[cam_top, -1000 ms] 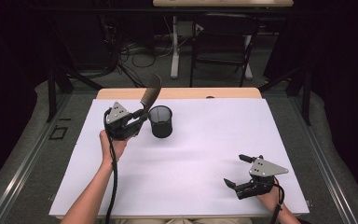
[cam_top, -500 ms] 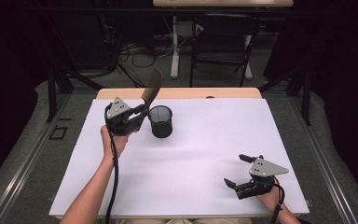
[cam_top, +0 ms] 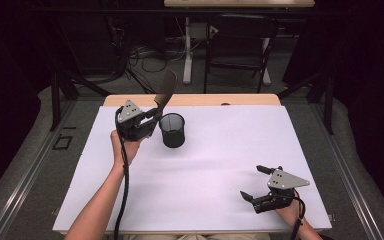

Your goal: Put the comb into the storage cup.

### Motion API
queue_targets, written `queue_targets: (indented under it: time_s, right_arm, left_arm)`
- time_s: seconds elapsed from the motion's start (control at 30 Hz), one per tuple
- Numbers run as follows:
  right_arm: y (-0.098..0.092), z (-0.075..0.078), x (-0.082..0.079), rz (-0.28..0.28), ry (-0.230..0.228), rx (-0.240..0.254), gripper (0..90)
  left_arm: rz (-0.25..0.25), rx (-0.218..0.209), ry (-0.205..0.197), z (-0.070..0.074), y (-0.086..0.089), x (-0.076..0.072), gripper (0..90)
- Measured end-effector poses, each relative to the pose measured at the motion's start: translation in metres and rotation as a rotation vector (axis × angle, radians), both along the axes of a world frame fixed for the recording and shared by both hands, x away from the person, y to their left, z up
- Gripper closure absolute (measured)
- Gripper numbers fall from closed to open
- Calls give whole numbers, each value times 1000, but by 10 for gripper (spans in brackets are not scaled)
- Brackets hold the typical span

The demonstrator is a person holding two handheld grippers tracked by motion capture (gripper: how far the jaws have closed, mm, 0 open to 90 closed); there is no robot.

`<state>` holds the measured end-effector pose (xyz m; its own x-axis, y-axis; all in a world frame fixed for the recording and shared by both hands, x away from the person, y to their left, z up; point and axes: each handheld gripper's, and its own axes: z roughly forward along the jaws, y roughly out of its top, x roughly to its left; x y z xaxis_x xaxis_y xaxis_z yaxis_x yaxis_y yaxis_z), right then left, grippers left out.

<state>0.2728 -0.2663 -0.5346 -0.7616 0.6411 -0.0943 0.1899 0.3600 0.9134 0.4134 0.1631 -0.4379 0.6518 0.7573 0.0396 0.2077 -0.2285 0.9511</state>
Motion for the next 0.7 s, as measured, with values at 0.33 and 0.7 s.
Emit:
queue_targets:
  time_s: [0.33,0.7]
  right_arm:
    - [0,0,0,1,0,-1,0]
    - [0,0,0,0,1,1,0]
  left_arm:
    - [3,1,-11,6,-3,5,717]
    - [4,3,-11,7,-7,11,717]
